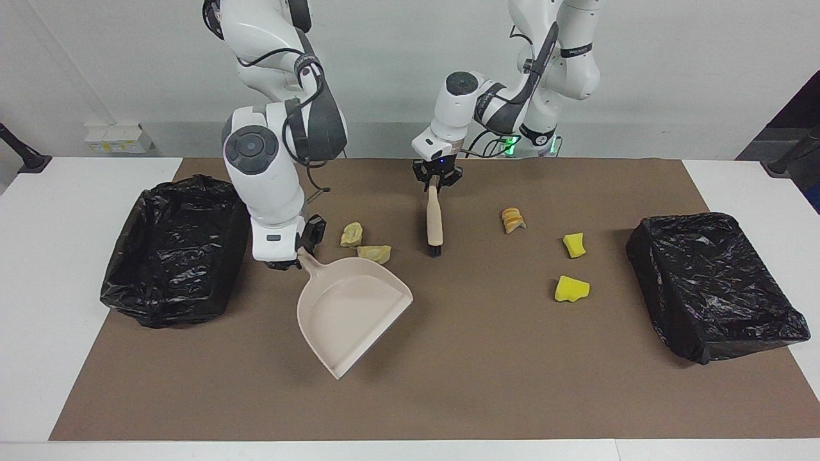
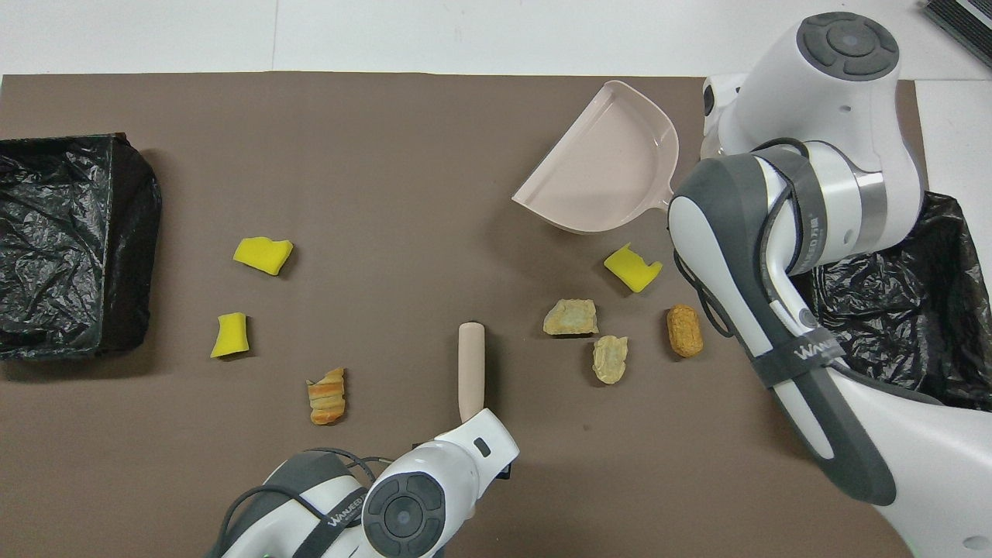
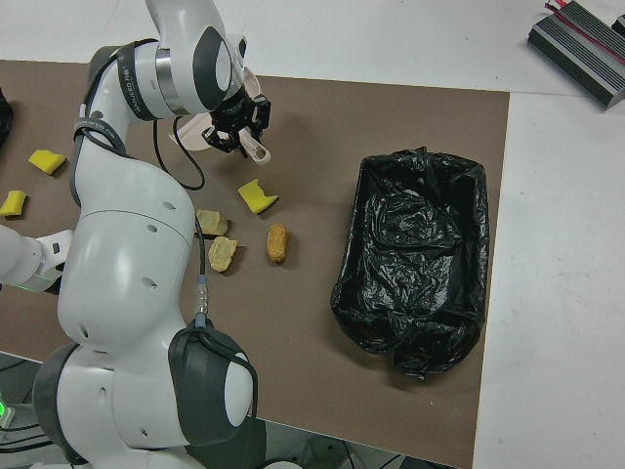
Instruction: Sweep and dump trash in bin
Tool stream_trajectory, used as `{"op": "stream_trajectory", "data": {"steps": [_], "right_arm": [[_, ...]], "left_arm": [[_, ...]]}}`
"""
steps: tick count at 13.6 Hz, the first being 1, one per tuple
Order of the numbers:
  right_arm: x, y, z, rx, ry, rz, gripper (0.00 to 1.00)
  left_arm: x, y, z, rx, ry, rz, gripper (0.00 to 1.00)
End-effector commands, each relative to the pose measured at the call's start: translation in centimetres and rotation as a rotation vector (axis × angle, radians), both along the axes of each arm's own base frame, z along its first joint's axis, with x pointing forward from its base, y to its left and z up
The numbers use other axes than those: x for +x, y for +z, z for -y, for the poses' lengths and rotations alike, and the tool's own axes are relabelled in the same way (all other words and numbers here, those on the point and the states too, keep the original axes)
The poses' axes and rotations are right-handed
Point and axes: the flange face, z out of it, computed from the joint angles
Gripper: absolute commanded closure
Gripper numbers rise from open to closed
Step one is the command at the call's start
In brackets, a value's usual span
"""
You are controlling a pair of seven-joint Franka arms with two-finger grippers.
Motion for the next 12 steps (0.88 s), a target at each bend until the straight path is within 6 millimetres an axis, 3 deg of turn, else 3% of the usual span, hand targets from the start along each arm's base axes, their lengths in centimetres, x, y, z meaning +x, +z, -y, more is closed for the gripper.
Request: {"op": "stream_trajectory", "data": {"steps": [1,4,7,10,12], "right_arm": [[0.2,-0.2,0.2,0.001,0.108,0.027,1.0],[0.4,-1.0,-0.3,-0.001,0.125,0.032,1.0],[0.5,-0.8,-0.8,-0.034,0.171,0.05,1.0],[-0.1,-2.4,-4.5,-0.057,0.312,0.03,1.0],[-0.3,-2.5,-5.4,-0.043,0.416,0.022,1.0]], "left_arm": [[1.6,1.8,-1.4,0.042,0.015,0.001,1.0],[5.8,6.8,-4.5,0.076,0.089,-0.002,1.0],[10.3,11.7,-9.6,0.11,0.233,-0.037,1.0],[14.4,12.7,-15.5,0.131,0.347,-0.011,1.0],[16.5,12.5,-19.7,0.159,0.367,0.012,1.0]]}}
